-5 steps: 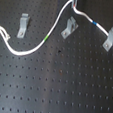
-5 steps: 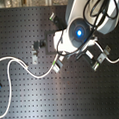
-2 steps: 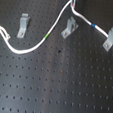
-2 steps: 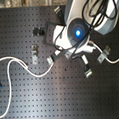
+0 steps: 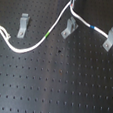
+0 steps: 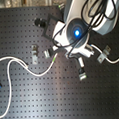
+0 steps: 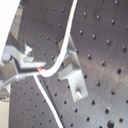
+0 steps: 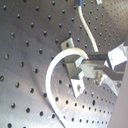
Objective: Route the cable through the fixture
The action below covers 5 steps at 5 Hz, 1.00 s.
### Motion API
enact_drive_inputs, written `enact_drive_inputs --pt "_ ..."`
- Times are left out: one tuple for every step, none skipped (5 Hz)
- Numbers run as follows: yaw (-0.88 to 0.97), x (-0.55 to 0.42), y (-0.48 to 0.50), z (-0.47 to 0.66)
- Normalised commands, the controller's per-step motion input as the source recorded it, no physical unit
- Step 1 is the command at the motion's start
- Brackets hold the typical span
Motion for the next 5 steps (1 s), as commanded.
enact_drive_inputs --pt "1.00 0.000 0.000 0.04" --pt "1.00 0.000 0.000 0.06" --pt "1.00 0.000 0.000 0.08" --pt "1.00 0.001 0.000 0.09" --pt "0.24 -0.037 0.047 0.06"
